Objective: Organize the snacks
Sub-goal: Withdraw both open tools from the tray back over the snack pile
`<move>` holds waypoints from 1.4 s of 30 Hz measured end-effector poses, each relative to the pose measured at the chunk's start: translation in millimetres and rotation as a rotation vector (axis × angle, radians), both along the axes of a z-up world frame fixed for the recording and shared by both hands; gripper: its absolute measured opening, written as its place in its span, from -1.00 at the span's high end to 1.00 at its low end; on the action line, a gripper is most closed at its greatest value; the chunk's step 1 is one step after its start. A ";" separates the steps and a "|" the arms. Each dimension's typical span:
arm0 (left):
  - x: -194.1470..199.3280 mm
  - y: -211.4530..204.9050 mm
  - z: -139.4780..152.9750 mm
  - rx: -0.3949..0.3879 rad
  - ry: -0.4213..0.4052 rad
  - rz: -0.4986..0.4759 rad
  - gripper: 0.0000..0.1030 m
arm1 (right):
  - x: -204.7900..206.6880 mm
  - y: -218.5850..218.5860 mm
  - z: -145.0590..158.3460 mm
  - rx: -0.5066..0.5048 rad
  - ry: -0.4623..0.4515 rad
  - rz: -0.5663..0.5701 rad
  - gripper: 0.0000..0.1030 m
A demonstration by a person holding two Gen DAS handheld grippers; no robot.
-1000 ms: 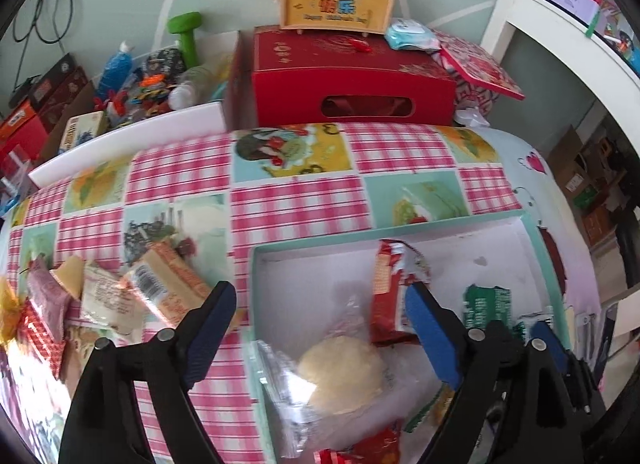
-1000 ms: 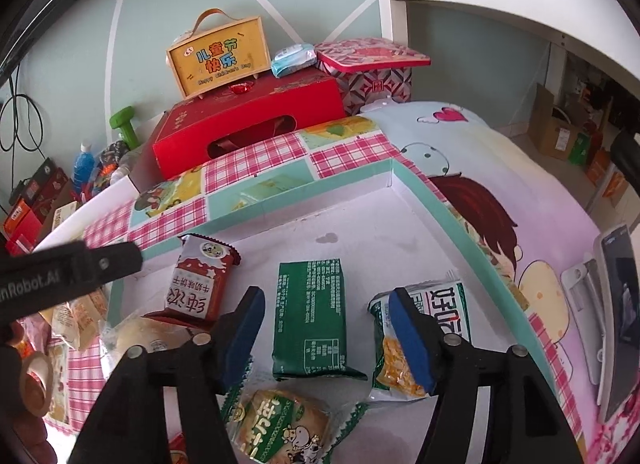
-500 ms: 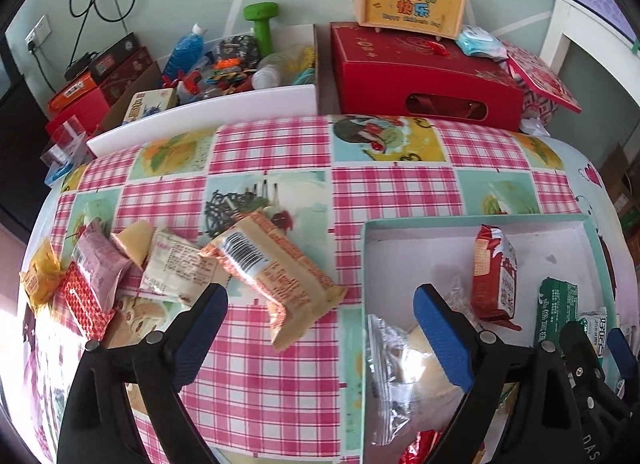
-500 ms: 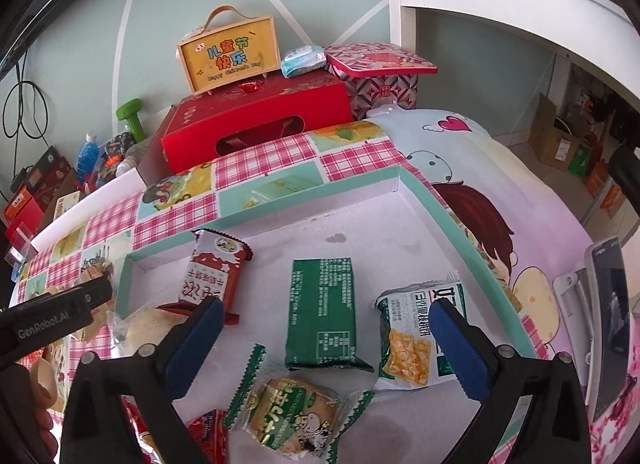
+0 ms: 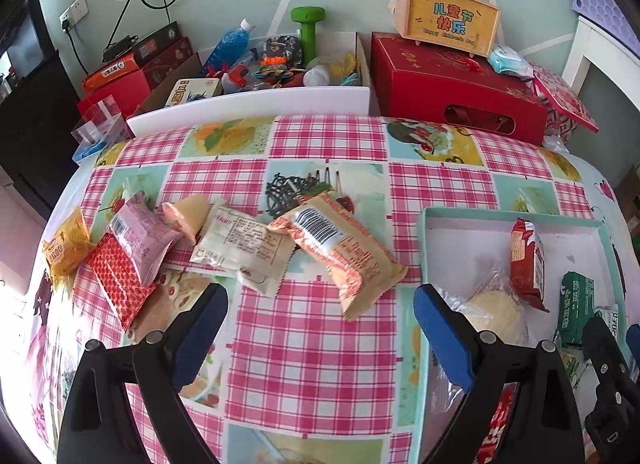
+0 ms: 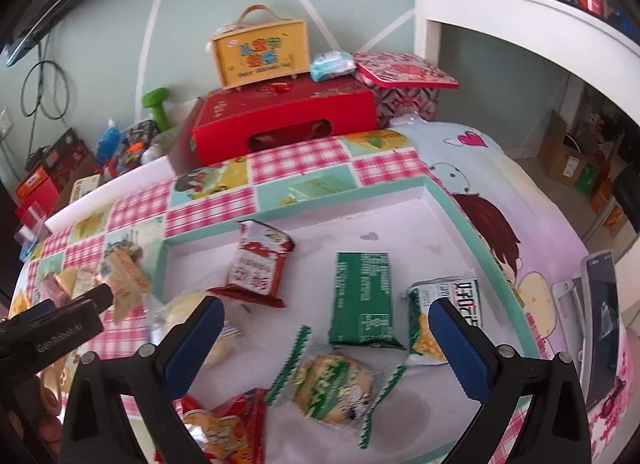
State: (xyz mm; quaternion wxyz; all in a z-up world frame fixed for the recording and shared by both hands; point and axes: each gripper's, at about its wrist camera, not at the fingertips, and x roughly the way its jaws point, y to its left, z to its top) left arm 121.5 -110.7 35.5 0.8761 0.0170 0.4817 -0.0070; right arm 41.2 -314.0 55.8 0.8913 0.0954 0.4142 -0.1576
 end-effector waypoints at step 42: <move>-7.6 197.8 -17.5 -0.112 0.077 0.234 -0.83 | 12.4 174.4 -26.8 -0.021 0.040 0.425 -1.00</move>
